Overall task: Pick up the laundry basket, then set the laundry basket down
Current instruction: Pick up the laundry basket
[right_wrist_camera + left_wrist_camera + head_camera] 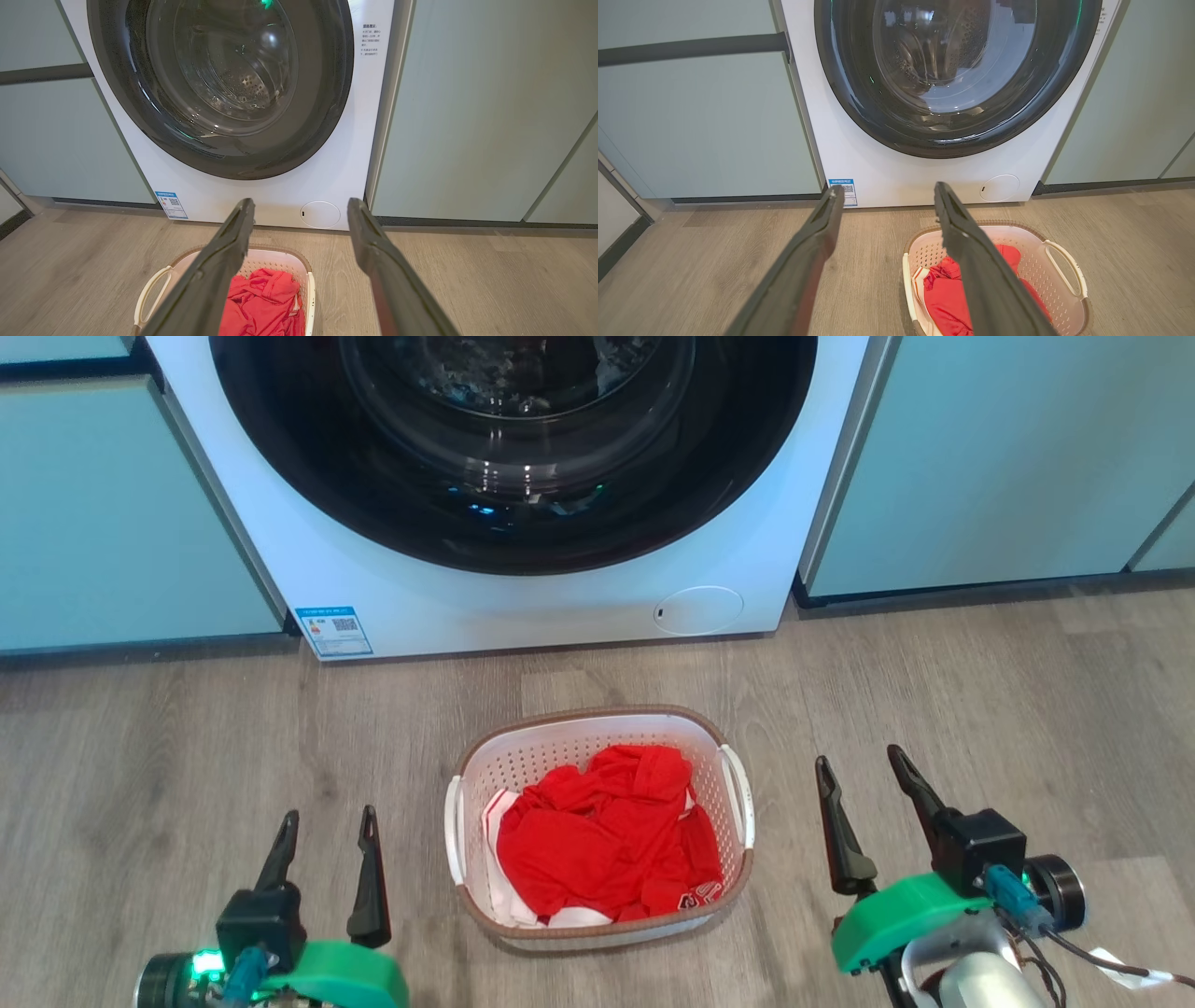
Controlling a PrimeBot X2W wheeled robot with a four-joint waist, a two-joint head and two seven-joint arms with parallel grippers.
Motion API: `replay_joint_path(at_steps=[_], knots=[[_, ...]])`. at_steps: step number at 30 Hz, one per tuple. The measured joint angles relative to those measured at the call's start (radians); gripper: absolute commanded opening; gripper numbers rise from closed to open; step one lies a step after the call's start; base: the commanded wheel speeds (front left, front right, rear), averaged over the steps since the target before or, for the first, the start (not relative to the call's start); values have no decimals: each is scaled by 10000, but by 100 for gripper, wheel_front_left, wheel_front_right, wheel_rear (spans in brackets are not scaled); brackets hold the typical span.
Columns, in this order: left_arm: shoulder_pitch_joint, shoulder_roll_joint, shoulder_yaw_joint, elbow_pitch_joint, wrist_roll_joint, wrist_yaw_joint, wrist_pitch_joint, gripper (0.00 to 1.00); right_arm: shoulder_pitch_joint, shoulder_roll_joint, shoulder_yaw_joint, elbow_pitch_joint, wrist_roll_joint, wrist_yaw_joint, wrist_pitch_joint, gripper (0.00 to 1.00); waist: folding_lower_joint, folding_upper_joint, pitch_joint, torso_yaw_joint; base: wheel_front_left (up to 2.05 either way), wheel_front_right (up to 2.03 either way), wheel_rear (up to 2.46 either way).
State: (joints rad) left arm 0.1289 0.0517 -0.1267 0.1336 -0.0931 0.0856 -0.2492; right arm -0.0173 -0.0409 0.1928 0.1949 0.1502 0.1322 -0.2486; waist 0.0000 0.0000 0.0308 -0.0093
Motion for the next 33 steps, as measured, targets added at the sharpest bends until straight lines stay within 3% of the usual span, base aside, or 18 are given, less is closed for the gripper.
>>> replay_joint_path(at_steps=[15,24,33], knots=[[-881,-8,-240,366,-155,23,-2,100,-925,-8,-169,226,-67,0,0,100,0,0,1197,48,0,0,0],[-2535,-40,-453,1158,-182,13,-2,100,-2466,-25,-451,631,-389,0,-10,100,0,0,2854,143,0,0,0],[-4445,-111,-612,2495,-1279,-75,-33,100,-3817,-50,-782,1400,-775,0,-10,100,2,0,4601,298,0,0,0]])
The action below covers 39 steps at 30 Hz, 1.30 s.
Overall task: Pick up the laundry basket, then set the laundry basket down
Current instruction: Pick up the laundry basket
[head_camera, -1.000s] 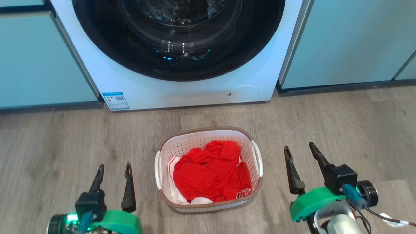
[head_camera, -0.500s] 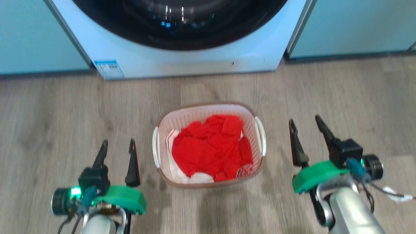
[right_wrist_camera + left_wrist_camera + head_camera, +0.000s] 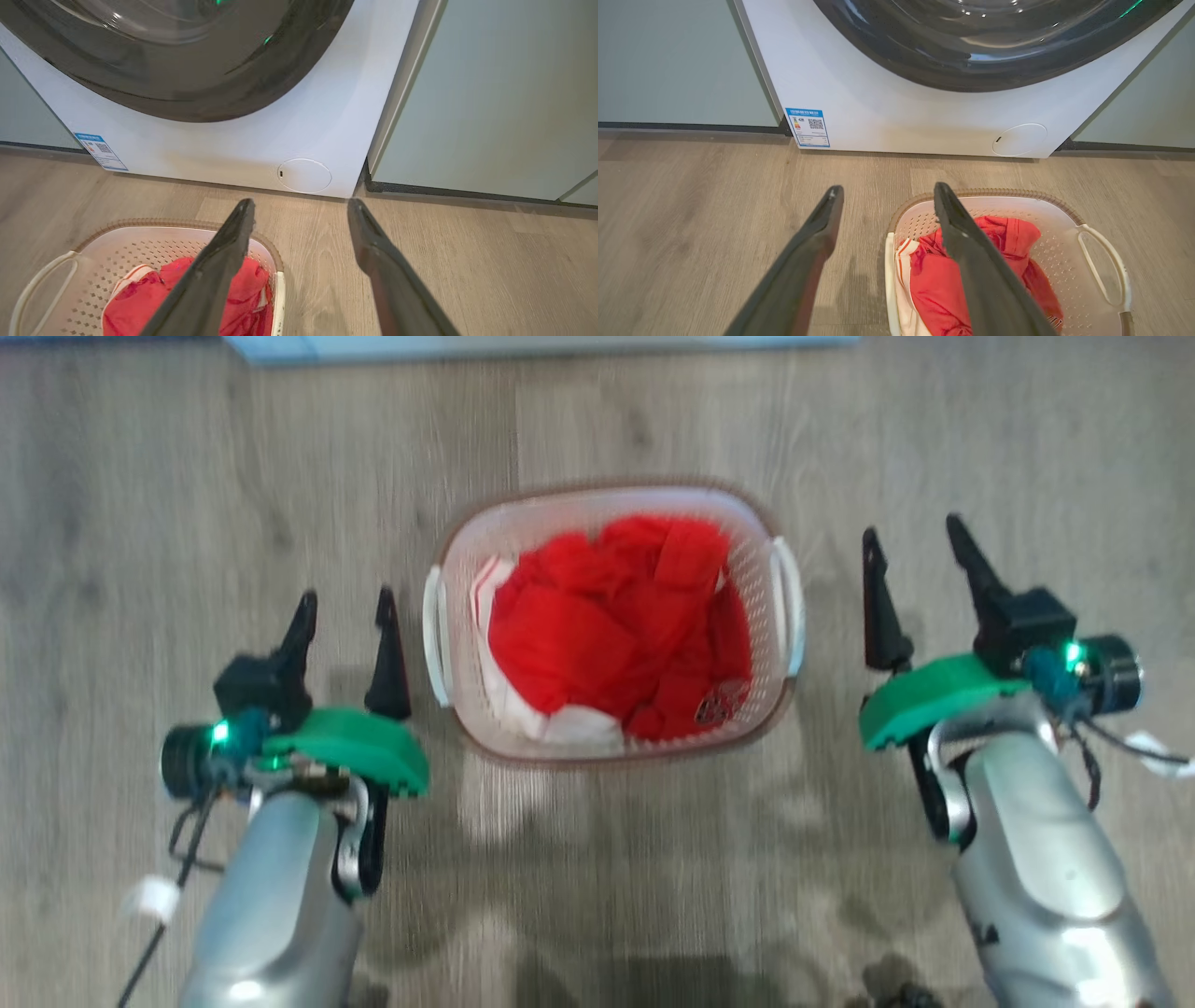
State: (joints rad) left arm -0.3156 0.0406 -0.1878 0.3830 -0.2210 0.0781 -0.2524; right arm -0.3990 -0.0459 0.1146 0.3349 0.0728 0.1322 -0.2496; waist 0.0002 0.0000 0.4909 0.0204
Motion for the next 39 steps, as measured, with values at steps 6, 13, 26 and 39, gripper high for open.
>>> replay_joint_path(at_steps=[6,13,26,39], knots=[[-1231,-56,-318,874,-497,-109,-13,100,-947,-56,-274,711,-234,0,-2,100,1,0,1243,186,0,0,0],[-2162,-88,-943,1831,-796,-174,-29,100,-1684,-96,-554,2088,-280,0,-2,100,-2,0,2317,432,0,0,0],[-3283,-109,-2075,3162,-1457,-171,-29,100,-2671,-150,-575,3026,-280,0,-2,100,-1,0,3547,636,0,0,0],[-4422,-128,-2598,4305,-1960,-167,-29,100,-3214,-174,-780,3252,-468,0,-2,100,-2,0,4475,773,0,0,0]])
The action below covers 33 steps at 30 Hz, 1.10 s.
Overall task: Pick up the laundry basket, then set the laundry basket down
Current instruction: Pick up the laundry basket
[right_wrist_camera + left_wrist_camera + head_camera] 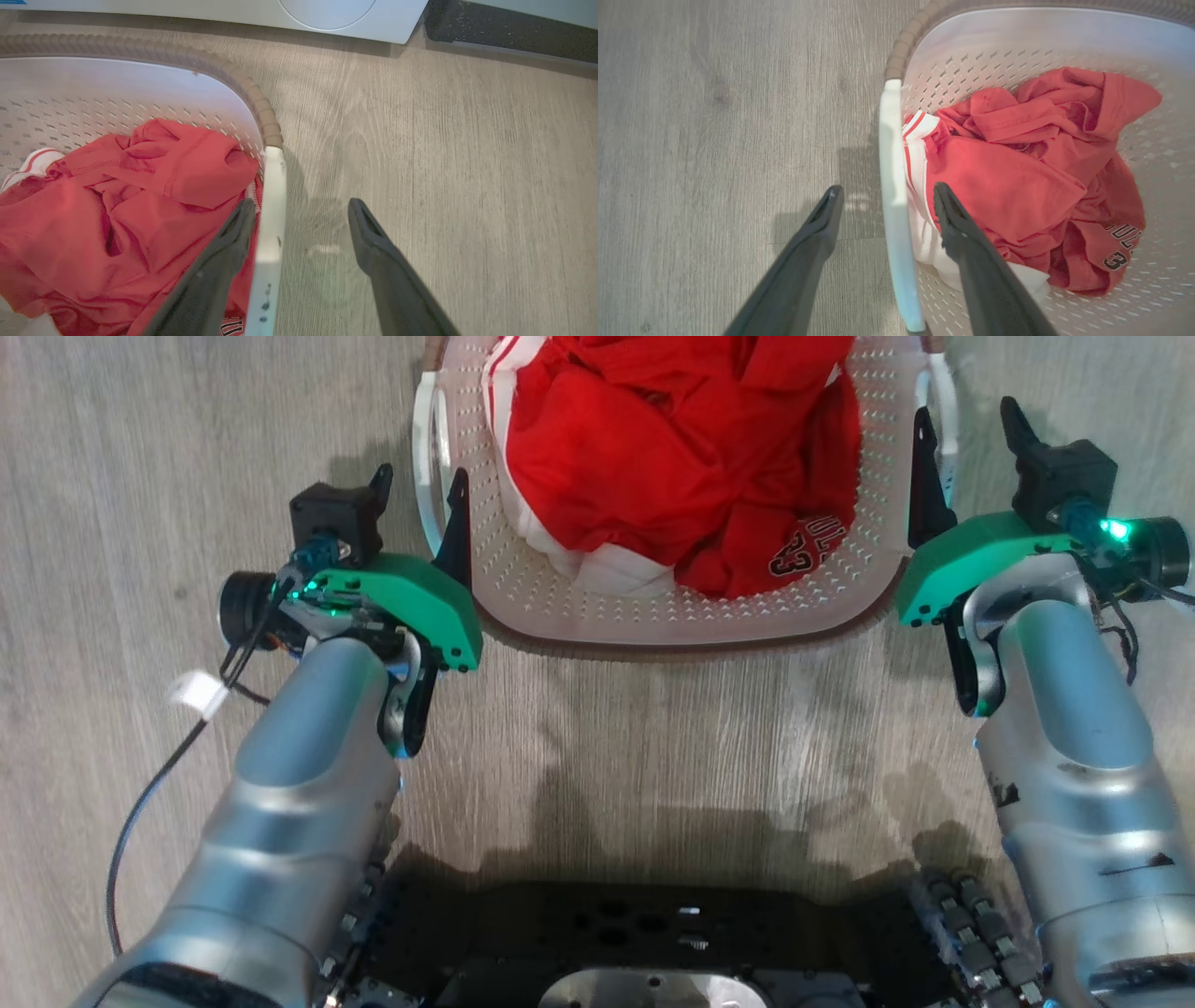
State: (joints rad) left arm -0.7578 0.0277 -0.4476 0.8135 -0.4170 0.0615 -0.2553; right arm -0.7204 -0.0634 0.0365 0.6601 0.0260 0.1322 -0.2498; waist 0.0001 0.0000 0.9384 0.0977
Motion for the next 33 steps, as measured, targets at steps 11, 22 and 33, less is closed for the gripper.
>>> replay_joint_path(at_steps=[11,22,33], knots=[[-833,-21,-663,631,-336,-10,0,100,-385,-35,-2,232,-88,0,0,100,0,0,517,167,0,0,0],[-1112,-23,-1145,903,-685,-8,-2,100,-601,-40,123,648,-88,0,0,96,0,0,697,282,0,0,0],[-1312,-23,-1459,1028,-1014,4,-2,42,-762,-44,286,1235,-69,0,0,32,0,0,699,267,0,0,0]])
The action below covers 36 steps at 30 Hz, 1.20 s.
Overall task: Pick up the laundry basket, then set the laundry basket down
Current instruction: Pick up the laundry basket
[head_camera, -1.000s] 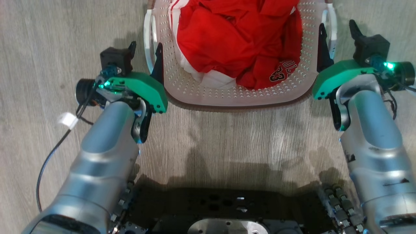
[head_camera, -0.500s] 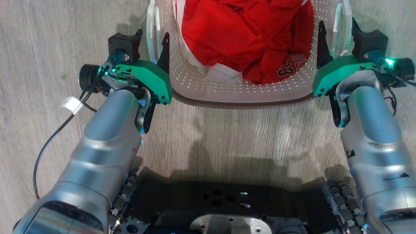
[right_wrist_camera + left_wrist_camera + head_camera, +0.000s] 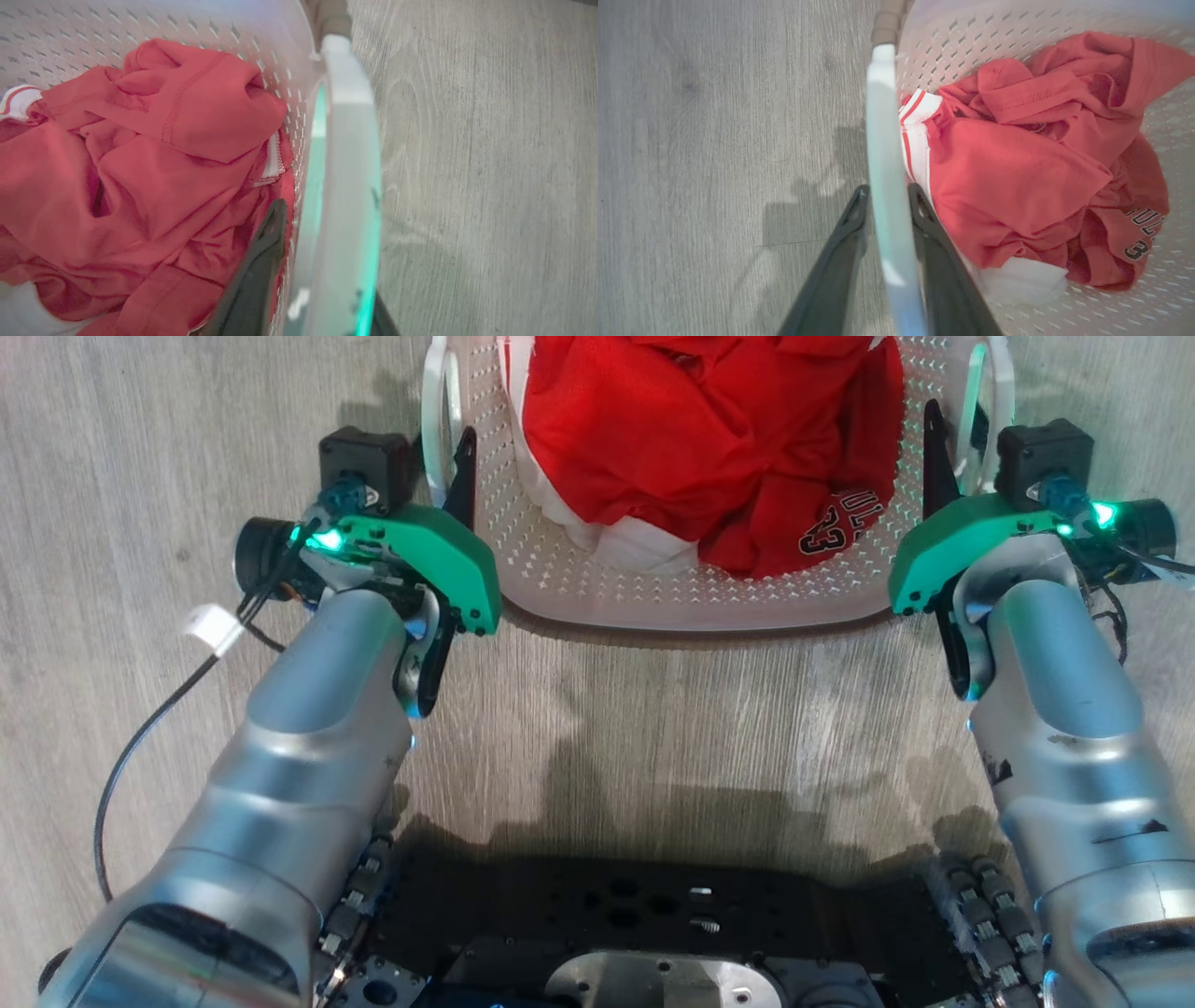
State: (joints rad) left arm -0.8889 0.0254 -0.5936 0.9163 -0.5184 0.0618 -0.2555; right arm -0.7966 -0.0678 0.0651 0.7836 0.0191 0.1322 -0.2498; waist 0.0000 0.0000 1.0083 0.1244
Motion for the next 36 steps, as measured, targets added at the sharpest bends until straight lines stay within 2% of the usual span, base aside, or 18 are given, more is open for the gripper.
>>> replay_joint_path(at_steps=[1,2,3,19,36], knots=[[1,0,-59,2,-29,0,0,25,-4,0,21,44,2,0,0,26,0,0,-9,-3,0,0,0],[2,0,-102,4,-54,0,0,0,-4,6,29,84,27,0,-4,13,0,0,-21,-6,0,0,0],[3,-17,-150,4,-82,0,-2,0,-8,6,36,113,77,0,-19,0,0,0,-35,-6,0,0,0],[383,-71,-355,290,-466,90,4,0,-71,23,545,1221,729,0,-75,0,0,0,-852,-27,0,0,0],[1705,-102,-495,1007,-813,88,6,0,604,94,1967,2514,2428,0,-71,0,0,0,-2829,-323,0,0,0]])
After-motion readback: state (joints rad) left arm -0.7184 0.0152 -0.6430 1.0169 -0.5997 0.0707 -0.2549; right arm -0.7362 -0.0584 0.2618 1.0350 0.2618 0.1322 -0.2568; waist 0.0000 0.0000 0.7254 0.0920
